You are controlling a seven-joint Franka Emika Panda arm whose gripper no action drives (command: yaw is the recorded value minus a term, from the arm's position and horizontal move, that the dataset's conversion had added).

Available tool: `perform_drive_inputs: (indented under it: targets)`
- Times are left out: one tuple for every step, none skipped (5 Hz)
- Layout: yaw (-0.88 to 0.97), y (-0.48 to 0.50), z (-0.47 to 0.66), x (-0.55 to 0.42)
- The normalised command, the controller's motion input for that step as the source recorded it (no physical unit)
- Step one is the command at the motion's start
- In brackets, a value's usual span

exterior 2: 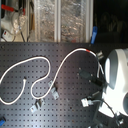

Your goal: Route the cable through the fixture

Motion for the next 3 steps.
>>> perform_drive_inputs:
  targets:
    - [0.0,0.01,0.0,-0.025]
    - [0.0,0.087,-0.07,-0.226]
    - [0.0,0.127,0.0,-0.16]
